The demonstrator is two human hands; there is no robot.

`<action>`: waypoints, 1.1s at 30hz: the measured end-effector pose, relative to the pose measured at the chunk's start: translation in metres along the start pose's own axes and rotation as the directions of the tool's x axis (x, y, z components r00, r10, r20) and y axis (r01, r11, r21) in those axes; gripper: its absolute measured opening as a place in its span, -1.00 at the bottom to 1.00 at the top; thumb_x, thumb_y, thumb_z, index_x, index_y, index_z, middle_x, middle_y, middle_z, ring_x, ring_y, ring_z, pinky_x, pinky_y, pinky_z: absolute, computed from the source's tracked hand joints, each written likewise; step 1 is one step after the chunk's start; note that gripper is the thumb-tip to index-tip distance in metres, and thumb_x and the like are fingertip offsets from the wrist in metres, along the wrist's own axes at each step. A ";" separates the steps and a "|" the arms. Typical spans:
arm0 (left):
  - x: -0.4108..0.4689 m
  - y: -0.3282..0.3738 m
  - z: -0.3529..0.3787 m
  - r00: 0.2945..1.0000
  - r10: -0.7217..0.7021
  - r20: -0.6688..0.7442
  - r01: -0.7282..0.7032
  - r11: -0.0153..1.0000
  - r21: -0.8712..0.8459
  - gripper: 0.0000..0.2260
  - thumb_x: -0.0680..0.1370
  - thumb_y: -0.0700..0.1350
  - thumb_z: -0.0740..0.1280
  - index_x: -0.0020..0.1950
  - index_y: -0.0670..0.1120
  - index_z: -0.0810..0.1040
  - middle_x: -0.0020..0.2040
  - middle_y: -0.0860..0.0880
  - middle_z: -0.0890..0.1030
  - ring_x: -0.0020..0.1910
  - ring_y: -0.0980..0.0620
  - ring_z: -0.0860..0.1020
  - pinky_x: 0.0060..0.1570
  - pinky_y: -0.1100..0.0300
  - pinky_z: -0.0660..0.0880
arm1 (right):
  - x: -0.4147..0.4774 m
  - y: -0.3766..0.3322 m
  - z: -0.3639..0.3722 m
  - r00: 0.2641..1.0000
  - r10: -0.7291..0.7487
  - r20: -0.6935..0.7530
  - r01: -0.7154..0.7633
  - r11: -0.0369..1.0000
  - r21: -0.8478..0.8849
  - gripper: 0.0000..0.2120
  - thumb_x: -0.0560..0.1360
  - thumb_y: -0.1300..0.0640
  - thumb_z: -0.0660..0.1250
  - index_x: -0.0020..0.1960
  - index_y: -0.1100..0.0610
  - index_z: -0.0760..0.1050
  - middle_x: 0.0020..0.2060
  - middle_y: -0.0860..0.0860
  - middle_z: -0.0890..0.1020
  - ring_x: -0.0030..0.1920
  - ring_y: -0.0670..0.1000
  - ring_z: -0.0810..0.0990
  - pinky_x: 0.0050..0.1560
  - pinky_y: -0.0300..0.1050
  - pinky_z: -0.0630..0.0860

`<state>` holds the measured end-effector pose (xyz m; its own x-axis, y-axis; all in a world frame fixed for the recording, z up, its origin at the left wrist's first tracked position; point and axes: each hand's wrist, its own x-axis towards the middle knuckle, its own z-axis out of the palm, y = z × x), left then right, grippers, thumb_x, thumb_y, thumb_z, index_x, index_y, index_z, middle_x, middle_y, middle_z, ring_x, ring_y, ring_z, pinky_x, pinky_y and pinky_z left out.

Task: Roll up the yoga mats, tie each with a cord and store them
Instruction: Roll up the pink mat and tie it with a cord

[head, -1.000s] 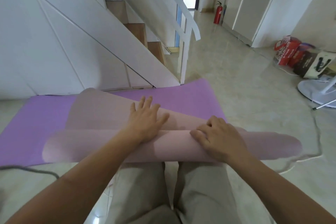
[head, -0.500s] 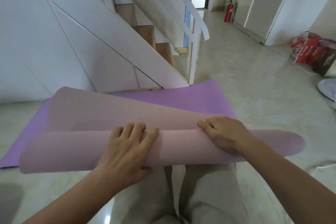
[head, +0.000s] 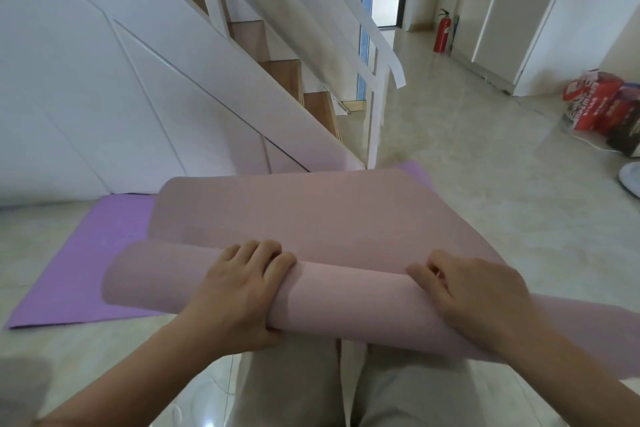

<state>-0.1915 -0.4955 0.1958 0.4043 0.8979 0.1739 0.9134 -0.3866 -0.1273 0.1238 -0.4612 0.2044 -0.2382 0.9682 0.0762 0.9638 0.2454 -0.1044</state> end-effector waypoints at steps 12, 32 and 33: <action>0.067 -0.040 0.005 0.864 -0.011 0.504 0.145 0.963 -0.227 -0.28 0.13 0.22 0.47 0.26 0.22 0.36 0.14 0.21 0.50 0.05 0.12 0.50 0.03 0.20 0.44 | 0.049 0.010 0.014 0.908 -0.309 0.281 0.317 0.948 0.020 0.09 0.09 -0.60 0.25 0.50 -0.09 0.26 0.25 -0.13 0.50 0.25 0.00 0.48 0.27 -0.04 0.40; 0.190 -0.045 0.047 0.915 -0.053 0.401 0.173 0.948 -0.269 -0.43 0.59 0.37 -0.05 0.32 0.10 0.55 0.36 0.03 0.48 0.35 -0.05 0.43 0.29 0.02 0.33 | 0.125 -0.010 0.047 0.988 -0.149 0.037 0.152 0.985 -0.079 -0.20 0.40 -0.55 -0.18 0.23 -0.06 0.50 0.09 -0.02 0.63 0.06 0.11 0.58 0.04 0.04 0.45; 0.186 -0.041 0.043 0.957 -0.069 0.283 0.138 0.963 -0.231 -0.41 0.56 0.38 -0.07 0.32 0.10 0.52 0.30 0.02 0.50 0.28 -0.05 0.46 0.18 0.04 0.37 | 0.137 -0.008 0.043 0.987 -0.138 0.082 0.143 0.988 -0.059 -0.21 0.38 -0.56 -0.20 0.19 -0.09 0.50 0.08 -0.04 0.63 0.06 0.09 0.58 0.01 0.00 0.43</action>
<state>-0.1554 -0.3033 0.1913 0.3107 0.9451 -0.1013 0.9463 -0.2975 0.1268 0.0783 -0.3281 0.1735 -0.3777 0.9259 0.0085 0.9253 0.3778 -0.0342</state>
